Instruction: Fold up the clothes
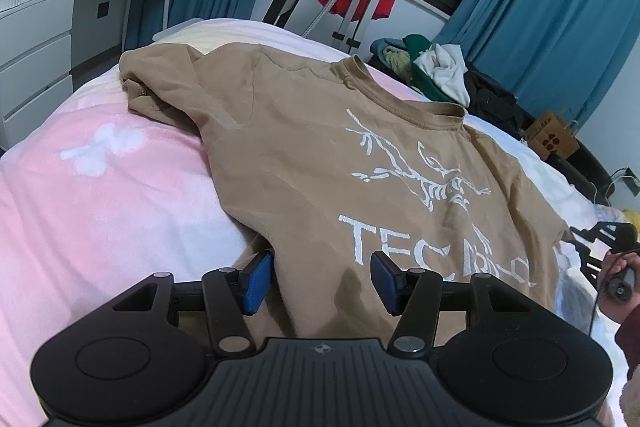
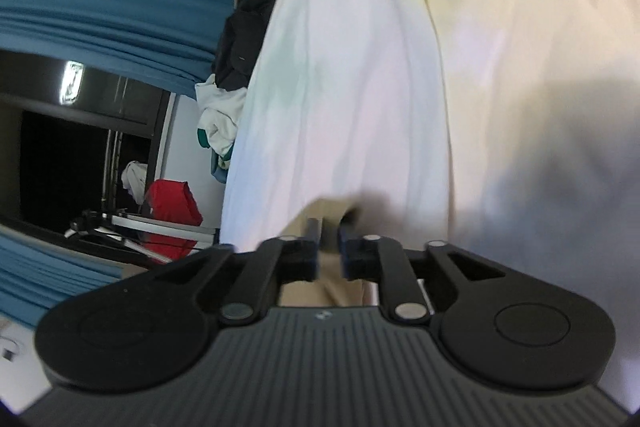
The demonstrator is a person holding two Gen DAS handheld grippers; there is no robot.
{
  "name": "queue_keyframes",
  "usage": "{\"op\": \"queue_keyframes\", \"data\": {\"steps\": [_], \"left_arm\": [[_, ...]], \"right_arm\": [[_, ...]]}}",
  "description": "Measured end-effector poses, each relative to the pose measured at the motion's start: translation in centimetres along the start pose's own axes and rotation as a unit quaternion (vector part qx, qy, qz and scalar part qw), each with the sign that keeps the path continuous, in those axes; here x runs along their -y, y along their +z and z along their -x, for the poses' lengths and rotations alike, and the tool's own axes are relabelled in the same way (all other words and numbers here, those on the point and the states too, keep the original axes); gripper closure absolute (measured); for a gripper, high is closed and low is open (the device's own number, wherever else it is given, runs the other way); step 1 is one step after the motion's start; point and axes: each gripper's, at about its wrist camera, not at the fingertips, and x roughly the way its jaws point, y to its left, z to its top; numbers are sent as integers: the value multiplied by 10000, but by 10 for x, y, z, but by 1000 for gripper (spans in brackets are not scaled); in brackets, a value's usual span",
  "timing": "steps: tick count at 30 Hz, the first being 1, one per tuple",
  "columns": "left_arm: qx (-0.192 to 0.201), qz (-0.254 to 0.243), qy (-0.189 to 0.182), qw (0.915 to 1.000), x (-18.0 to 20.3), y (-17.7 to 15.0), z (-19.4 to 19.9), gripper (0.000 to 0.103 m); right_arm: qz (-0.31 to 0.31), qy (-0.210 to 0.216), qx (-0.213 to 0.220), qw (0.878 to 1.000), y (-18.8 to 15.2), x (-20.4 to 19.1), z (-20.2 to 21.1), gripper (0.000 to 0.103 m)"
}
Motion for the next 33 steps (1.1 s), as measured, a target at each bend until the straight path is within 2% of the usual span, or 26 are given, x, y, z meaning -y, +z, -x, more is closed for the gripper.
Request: {"op": "queue_keyframes", "data": {"steps": [2,4,10,11,12,13,15,18,21,23,25,26,27,29,31,33], "left_arm": [[0,8,-2,10000,0,0,0,47],[-1,16,-4,10000,0,0,0,47],[-4,42,-9,10000,-1,0,0,47],[-4,46,-10,10000,-1,0,0,47],[-5,50,-11,10000,-1,0,0,47],[-5,54,-12,10000,-1,0,0,47],[-9,55,-18,10000,0,0,-1,47],[-1,60,-40,10000,-1,1,-1,47],[0,90,-78,9999,-2,2,0,47],[-12,113,-113,9999,-2,2,1,47],[-8,125,-161,9998,-2,2,3,47],[-1,125,-188,9997,-2,3,4,47],[6,118,-211,9997,-1,2,5,47],[14,107,-250,9996,-1,2,8,47],[9,122,-281,9995,-1,2,9,47],[5,135,-292,9995,-1,2,10,47]], "right_arm": [[-23,-86,-64,9999,-9,-1,7,63],[81,-262,-120,9996,-19,-5,12,63],[919,-749,-269,9926,-36,-13,-11,65],[982,-755,-272,9919,-37,-11,-15,71],[1062,-709,-258,9915,-37,-11,-19,87],[1169,-656,-260,9906,-37,-13,-19,95],[1415,-512,-174,9885,-38,-20,-15,99],[2055,-289,416,9774,-38,-48,8,100],[2655,-816,491,9594,-41,-65,18,100],[2647,-1272,344,9553,-42,-54,18,100],[2305,-1450,-26,9622,-43,-37,19,100],[2155,-1447,-266,9654,-43,-30,18,99],[2045,-1359,-329,9688,-44,-28,21,99],[1835,-1163,-401,9753,-44,-24,28,97],[1477,-914,-182,9846,-39,-23,37,96],[1070,-677,-203,9917,-35,-17,38,91]]}}
